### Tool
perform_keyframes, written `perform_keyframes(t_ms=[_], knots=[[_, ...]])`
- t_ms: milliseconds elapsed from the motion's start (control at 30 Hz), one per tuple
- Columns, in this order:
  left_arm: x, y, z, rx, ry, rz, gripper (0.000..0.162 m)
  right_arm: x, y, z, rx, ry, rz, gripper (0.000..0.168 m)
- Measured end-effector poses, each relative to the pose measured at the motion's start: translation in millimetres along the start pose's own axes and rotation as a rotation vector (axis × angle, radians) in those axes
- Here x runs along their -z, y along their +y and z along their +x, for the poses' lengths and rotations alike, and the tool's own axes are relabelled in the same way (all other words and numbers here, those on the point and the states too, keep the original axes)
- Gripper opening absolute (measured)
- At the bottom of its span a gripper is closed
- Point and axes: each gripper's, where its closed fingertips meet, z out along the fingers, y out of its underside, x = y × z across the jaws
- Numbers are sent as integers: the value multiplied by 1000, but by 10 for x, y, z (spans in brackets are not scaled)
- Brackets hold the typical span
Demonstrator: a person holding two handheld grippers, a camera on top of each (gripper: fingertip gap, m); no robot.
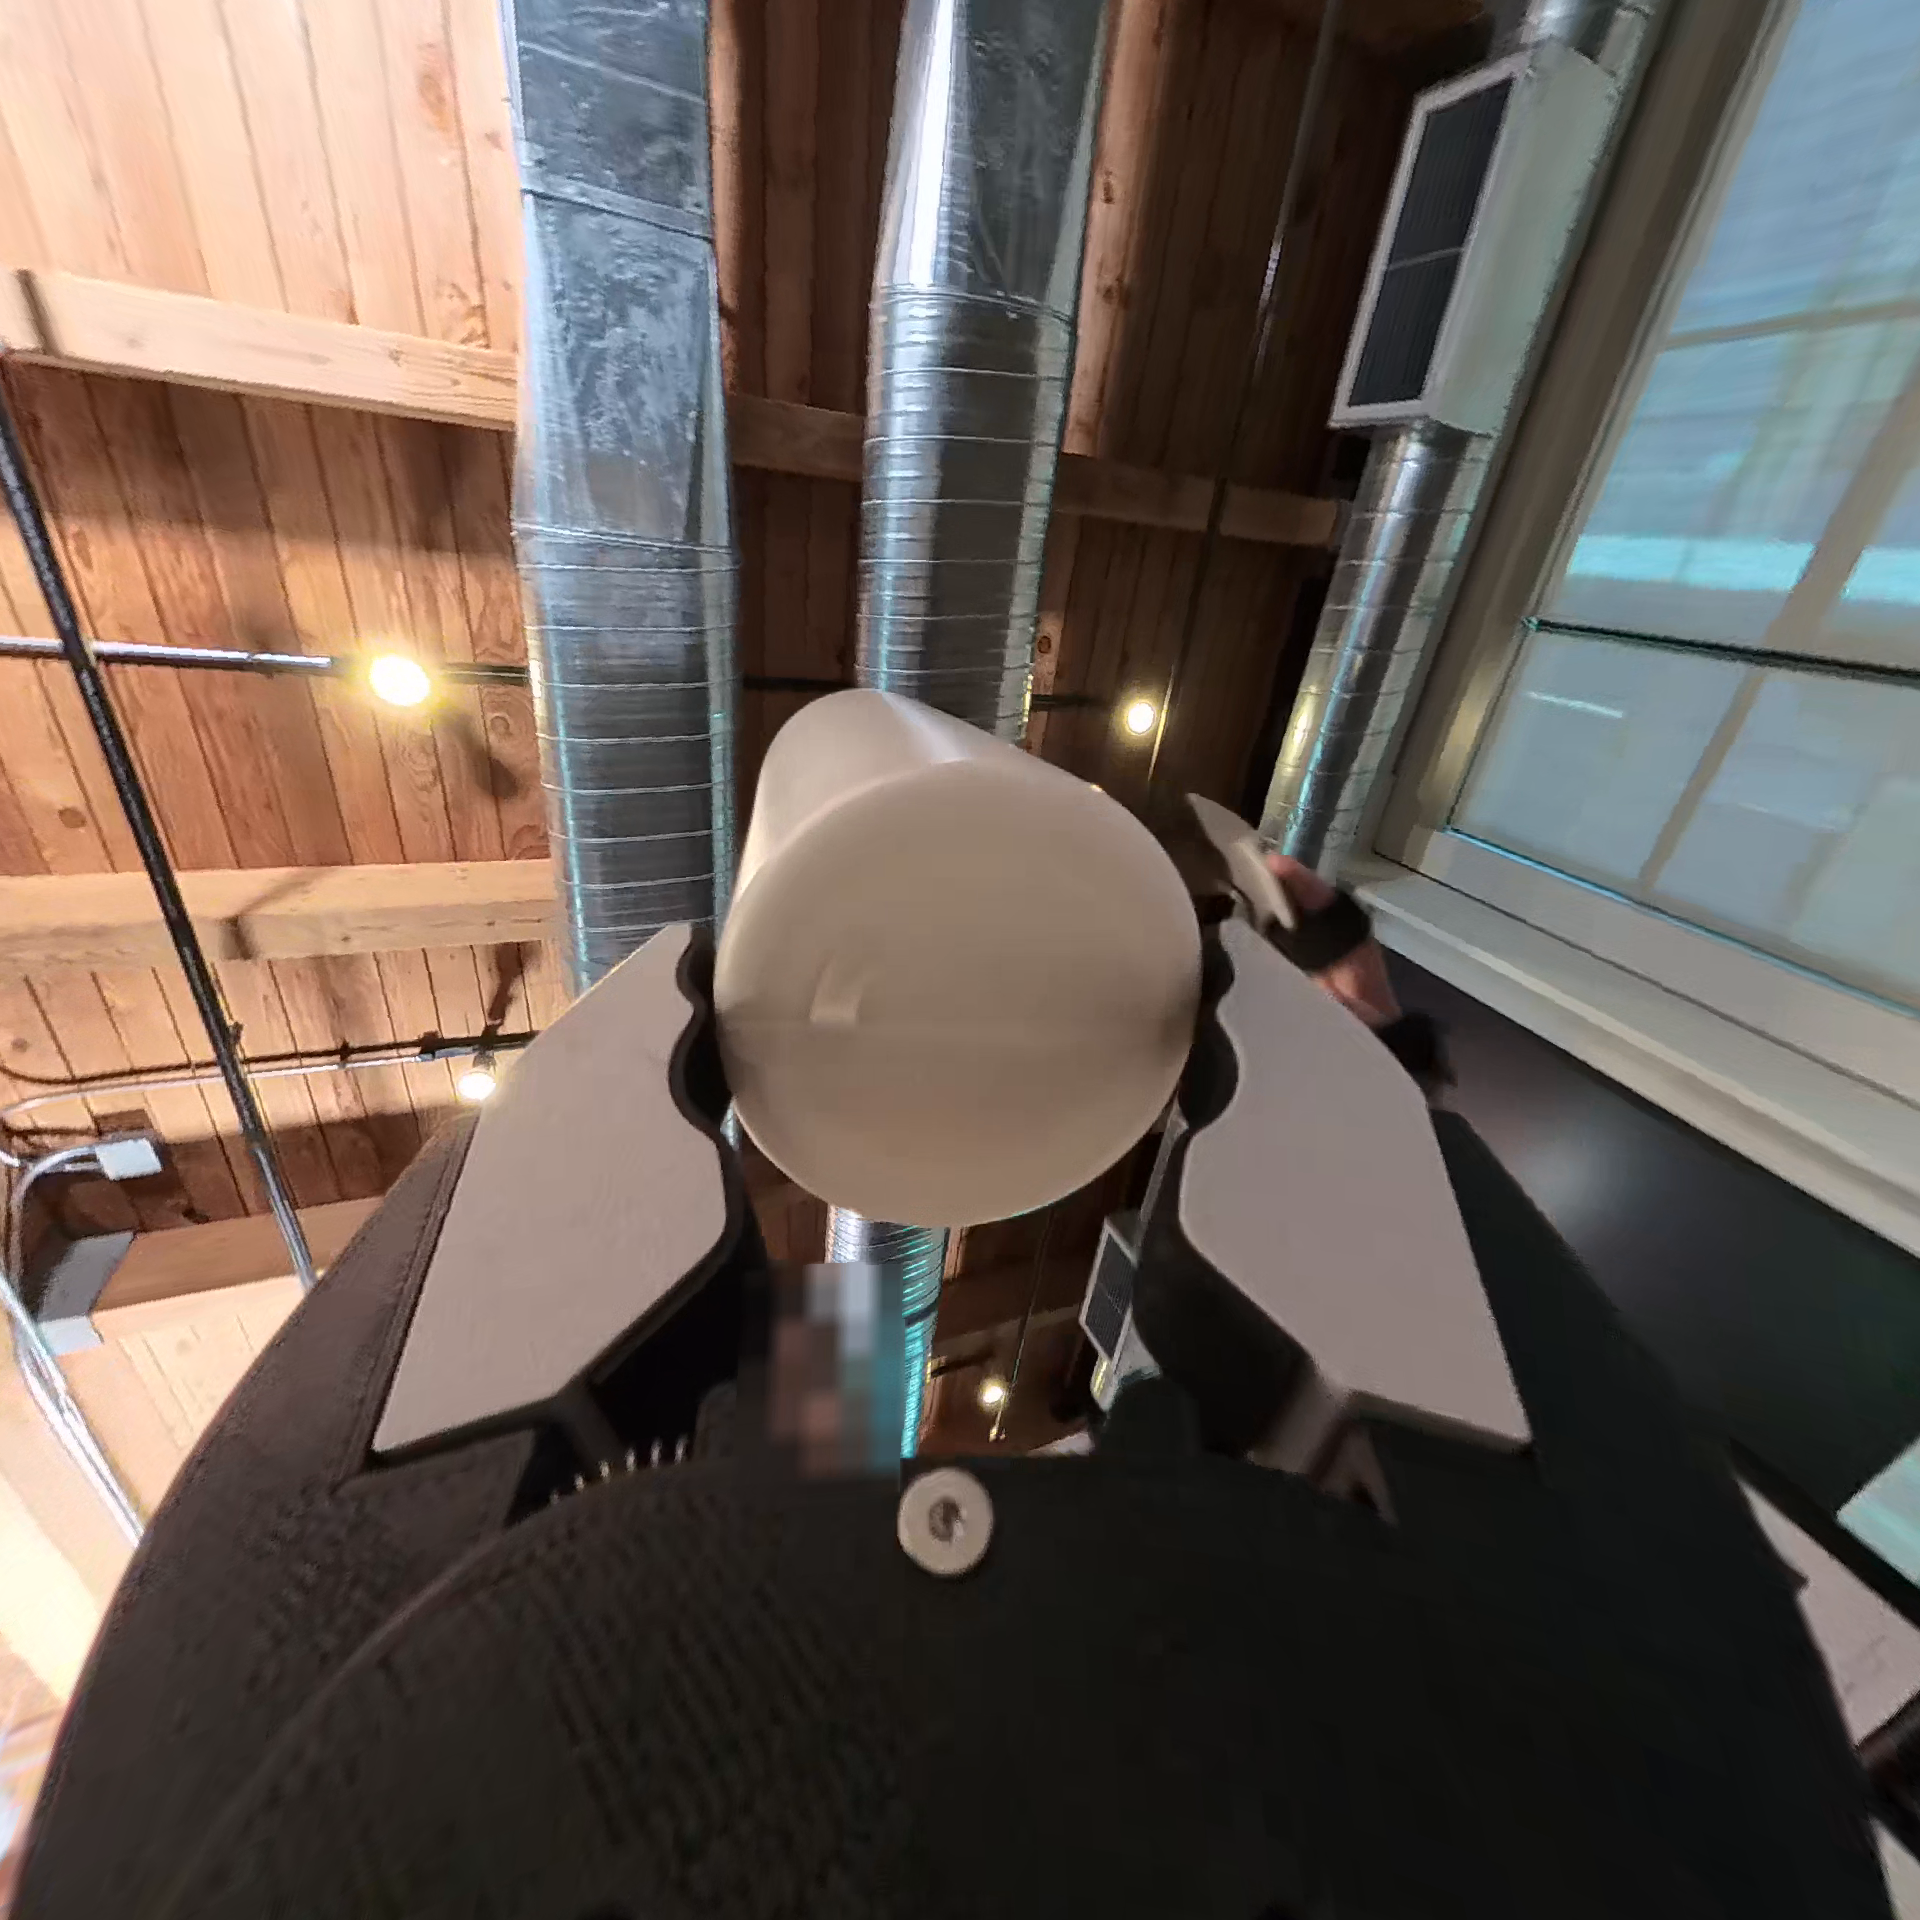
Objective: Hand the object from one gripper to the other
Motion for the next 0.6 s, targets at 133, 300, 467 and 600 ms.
perform_keyframes(t_ms=[133,300,467,600], knots=[[-52,100,-45,1,8,-33,79,-145,-118,-343,71,-58,39,88],[-300,463,95,-69,15,-161,88,-176,-198,-510,133,-78,56,88],[-673,1153,256,-125,-35,-355,93,-167,-281,-659,220,-91,69,88],[-926,1597,414,3,-24,-368,99,-150,-295,-730,283,-107,90,88]])
